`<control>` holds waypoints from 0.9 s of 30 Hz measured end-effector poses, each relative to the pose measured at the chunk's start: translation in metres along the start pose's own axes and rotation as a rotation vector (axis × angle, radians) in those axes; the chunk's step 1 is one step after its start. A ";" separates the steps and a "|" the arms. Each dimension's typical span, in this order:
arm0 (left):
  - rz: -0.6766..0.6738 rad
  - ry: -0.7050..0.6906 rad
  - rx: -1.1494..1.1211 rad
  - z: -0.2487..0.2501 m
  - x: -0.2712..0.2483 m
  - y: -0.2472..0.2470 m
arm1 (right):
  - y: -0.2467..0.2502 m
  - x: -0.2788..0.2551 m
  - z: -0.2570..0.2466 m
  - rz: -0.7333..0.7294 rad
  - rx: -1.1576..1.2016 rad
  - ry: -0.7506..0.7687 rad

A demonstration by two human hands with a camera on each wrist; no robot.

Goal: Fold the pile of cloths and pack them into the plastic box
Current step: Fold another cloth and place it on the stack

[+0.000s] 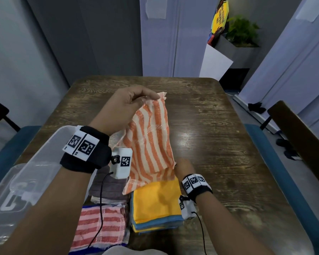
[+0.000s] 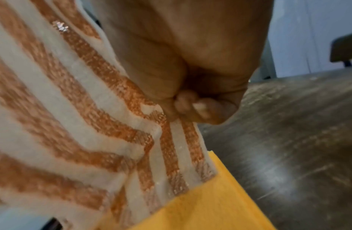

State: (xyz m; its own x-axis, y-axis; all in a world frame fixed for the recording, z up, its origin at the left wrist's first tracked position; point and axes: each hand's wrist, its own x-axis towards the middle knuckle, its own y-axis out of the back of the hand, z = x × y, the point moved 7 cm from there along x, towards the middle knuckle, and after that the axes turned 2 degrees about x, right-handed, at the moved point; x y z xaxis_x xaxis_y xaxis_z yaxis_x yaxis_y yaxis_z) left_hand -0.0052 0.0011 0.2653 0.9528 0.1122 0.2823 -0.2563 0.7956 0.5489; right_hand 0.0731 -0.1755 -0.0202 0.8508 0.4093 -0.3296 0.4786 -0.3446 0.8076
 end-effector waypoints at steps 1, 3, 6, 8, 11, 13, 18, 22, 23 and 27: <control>0.015 0.003 -0.011 -0.001 -0.001 0.001 | 0.001 0.002 0.004 -0.026 0.051 -0.023; 0.066 0.011 -0.036 -0.004 -0.002 0.005 | -0.001 0.006 0.013 -0.053 0.283 -0.071; 0.143 0.015 -0.101 -0.006 -0.002 0.012 | -0.002 0.005 0.009 -0.076 0.728 -0.130; 0.151 -0.002 -0.091 -0.006 0.000 0.011 | 0.009 -0.003 -0.010 -0.115 0.920 -0.105; 0.076 -0.013 -0.045 -0.008 0.003 0.004 | 0.025 -0.004 -0.026 -0.109 1.082 -0.055; 0.044 -0.006 -0.052 -0.012 0.003 0.001 | 0.037 -0.003 -0.029 -0.036 1.065 -0.043; 0.111 0.019 -0.152 -0.022 0.001 0.006 | 0.049 -0.003 -0.037 0.103 1.068 0.024; 0.225 -0.011 -0.255 -0.011 0.002 0.021 | 0.058 -0.011 -0.063 0.039 1.110 0.140; 0.239 -0.014 -0.299 -0.008 0.002 0.024 | 0.063 -0.011 -0.069 0.031 1.108 0.167; 0.189 -0.012 -0.237 -0.006 0.002 0.022 | 0.091 -0.020 -0.098 0.000 1.086 0.331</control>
State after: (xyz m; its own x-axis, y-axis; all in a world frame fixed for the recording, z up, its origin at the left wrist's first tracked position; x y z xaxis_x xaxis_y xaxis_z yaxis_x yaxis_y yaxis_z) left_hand -0.0078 0.0222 0.2730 0.8895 0.2650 0.3722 -0.3820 0.8783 0.2877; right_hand 0.0786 -0.1323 0.1072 0.8287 0.5571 -0.0542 0.5509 -0.8289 -0.0972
